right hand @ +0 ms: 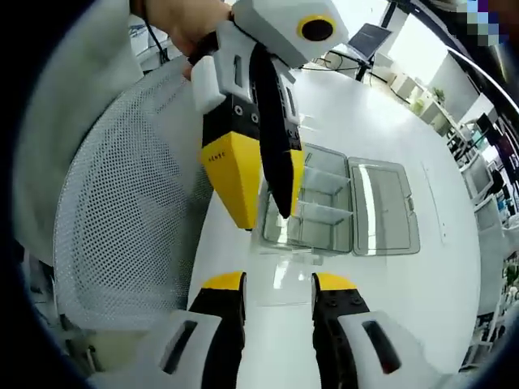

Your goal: Insert the divider into the dual guide fixture by aligning both edges with the guide slots and pushing it downward to the bottom, including one-sided entry, uneven engagement, binding, and posture correction.

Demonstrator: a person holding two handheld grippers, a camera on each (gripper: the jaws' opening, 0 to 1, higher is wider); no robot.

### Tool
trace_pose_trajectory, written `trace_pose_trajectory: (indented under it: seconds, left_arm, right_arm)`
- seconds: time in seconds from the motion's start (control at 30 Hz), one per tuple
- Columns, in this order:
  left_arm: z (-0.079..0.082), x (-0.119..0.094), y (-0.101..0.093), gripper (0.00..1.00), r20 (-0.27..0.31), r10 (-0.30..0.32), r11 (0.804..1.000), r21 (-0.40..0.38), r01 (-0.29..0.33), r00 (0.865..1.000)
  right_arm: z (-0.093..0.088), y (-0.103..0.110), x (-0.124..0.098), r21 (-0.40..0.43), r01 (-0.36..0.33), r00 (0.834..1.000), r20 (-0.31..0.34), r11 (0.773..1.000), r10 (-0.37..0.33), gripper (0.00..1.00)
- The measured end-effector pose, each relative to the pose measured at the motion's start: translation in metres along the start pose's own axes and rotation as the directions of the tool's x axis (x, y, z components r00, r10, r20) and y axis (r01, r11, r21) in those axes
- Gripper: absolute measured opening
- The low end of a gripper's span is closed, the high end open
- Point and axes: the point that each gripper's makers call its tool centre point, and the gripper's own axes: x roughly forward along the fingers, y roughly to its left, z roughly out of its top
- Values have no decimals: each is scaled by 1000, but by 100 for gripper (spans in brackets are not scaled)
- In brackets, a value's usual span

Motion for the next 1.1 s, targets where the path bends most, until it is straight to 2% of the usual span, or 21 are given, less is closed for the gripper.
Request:
trace_pose_trajectory:
  seconds: [0.23,0.67,1.1]
  left_arm:
    - [2,-2,6,19,22,17,997,-81,-15,1000]
    - [-1,0,4,17,42,6,989,-147,1,999]
    - [-1,-1,9,11,78,9,964,-264,11,997]
  right_arm:
    - [10,0,-2,-14,8,1000,15,1000,-8,27]
    - [26,0,-8,-41,25,999,40,999,-24,27]
    - [33,-1,-10,-51,36,998,52,998,-34,27]
